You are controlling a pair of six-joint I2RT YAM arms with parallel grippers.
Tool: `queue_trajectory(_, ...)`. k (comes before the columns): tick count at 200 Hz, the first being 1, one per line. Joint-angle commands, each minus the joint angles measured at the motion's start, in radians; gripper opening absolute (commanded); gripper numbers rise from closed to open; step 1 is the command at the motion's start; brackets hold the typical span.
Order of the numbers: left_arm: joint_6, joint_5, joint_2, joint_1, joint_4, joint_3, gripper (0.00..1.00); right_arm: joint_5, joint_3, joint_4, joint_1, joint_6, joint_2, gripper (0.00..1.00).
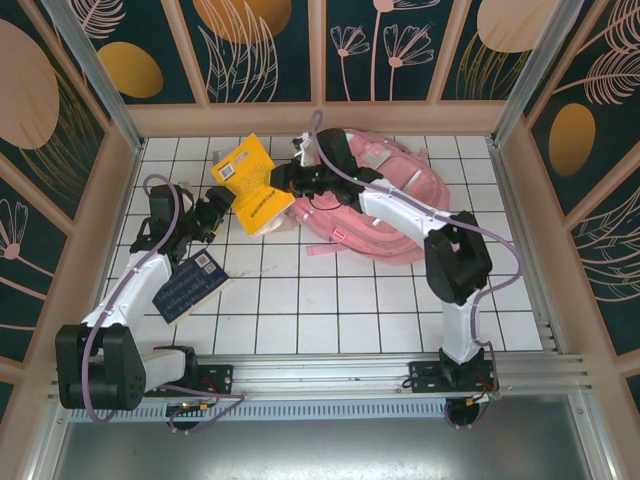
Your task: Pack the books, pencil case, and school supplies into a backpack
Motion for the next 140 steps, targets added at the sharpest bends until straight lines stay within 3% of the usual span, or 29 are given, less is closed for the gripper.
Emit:
queue_trajectory(1, -0.067, 0.111, -0.014, 0.005, 0.175, -0.041, 0.83, -0.072, -0.064, 0.188, 0.005, 0.096, -0.089, 0.1)
queue_trajectory(50, -0.21, 0.24, 0.013, 0.005, 0.553, -0.112, 0.73, -0.134, -0.234, 0.444, 0.004, 0.274, -0.177, 0.11)
queue_trajectory(82, -0.268, 0.271, -0.012, 0.005, 0.68, -0.135, 0.51, -0.125, -0.295, 0.504, -0.003, 0.318, -0.207, 0.1)
queue_trajectory(140, -0.293, 0.271, -0.066, 0.005, 0.712, -0.147, 0.15, -0.086, -0.319, 0.466, -0.009, 0.312, -0.217, 0.14)
